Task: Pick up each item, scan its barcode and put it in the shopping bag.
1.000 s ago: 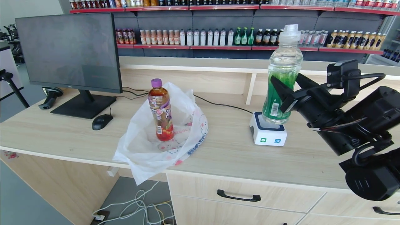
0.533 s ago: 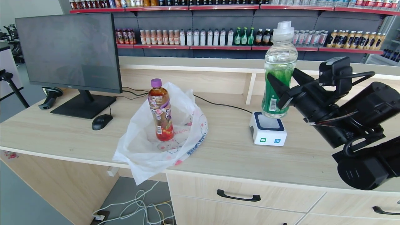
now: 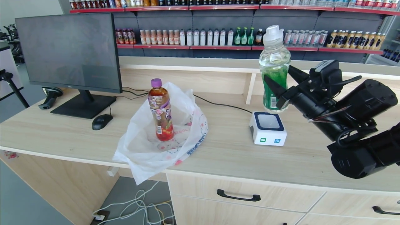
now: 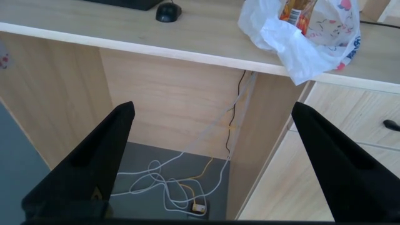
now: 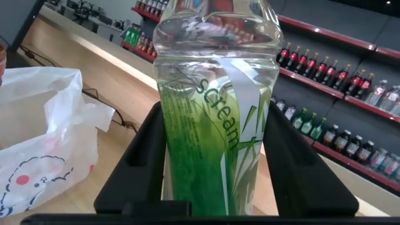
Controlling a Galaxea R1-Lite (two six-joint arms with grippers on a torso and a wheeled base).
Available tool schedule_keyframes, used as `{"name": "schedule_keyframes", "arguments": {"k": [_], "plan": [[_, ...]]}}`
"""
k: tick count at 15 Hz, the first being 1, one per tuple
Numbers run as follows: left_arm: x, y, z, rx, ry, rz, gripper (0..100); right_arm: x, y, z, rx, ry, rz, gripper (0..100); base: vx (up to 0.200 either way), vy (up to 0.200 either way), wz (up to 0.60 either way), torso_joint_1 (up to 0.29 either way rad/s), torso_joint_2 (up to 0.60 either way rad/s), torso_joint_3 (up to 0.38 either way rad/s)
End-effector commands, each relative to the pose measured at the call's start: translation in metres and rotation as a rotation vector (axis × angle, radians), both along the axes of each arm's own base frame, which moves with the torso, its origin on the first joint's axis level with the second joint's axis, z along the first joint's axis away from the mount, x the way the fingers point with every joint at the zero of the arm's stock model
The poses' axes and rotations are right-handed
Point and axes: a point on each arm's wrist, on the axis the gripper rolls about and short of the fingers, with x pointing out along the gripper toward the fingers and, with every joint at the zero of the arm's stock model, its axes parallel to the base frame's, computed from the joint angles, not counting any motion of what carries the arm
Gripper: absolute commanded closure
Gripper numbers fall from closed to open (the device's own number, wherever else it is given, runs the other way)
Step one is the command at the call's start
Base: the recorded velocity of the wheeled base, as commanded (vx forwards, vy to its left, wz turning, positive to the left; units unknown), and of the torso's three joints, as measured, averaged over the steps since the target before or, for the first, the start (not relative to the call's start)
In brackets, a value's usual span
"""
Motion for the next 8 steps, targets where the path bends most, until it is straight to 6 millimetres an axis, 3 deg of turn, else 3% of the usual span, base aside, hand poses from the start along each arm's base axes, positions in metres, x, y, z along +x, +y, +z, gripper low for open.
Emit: {"name": "schedule_keyframes", "arguments": {"k": [1, 8], "plan": [[0.0, 0.0, 0.0003, -0.001, -0.004, 0.0, 0, 0.0123, 0.0021, -0.0034, -0.032, -0.024, 0.009, 100, 0.0, 0.0, 0.0, 0.0, 0.0, 0.0], [0.0001, 0.0, 0.0007, 0.001, -0.005, 0.002, 0, 0.0209, -0.0003, -0.0071, -0.182, -0.12, -0.044, 100, 0.0, 0.0, 0.0, 0.0, 0.0, 0.0]]}}
